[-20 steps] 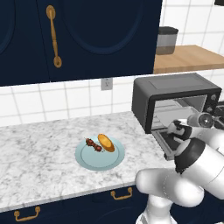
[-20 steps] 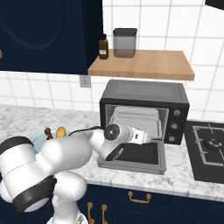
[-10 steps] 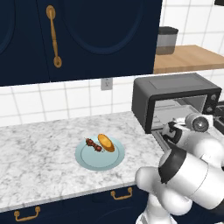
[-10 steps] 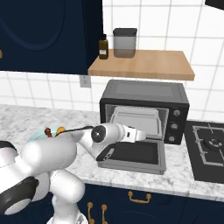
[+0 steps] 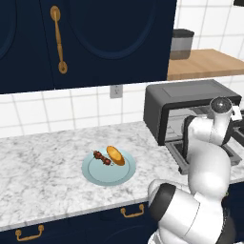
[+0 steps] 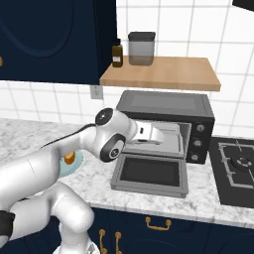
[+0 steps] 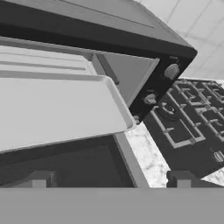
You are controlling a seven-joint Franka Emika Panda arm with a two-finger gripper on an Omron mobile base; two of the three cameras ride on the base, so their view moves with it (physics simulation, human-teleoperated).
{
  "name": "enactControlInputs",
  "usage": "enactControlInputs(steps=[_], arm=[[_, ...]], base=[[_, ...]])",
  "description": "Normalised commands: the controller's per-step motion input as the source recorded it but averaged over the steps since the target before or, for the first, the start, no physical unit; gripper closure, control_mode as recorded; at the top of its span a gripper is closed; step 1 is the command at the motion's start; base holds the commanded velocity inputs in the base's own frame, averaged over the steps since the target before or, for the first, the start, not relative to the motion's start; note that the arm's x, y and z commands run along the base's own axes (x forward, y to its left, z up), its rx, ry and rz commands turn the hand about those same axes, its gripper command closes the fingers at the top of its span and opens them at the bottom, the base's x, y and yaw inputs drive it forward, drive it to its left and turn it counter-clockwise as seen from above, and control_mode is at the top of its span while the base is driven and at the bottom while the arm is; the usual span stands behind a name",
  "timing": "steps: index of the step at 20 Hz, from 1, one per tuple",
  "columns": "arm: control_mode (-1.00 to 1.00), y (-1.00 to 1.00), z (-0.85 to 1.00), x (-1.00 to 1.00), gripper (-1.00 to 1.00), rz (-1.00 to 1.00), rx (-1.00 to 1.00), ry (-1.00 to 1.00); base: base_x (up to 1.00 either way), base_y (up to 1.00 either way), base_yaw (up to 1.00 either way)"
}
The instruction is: Pick up the kebab skewer and baguette bread, and place them inside the toaster oven. Close the toaster oven door and start by setting the timer.
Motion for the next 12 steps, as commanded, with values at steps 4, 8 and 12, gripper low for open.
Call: enactControlInputs(steps=[4,8,12], arm=[[-1.0,0.17,0.04,-0.74,-1.0,0.0,0.0,0.36],[-1.0,0.6,0.0,-0.63,-1.0,0.02,0.0,0.32],[-1.0,0.8,0.0,-0.36,-1.0,0.08,0.03,0.3]], base=[[0.0,0.0,0.0],[0.0,0.0,0.0],[0.0,0.0,0.0]])
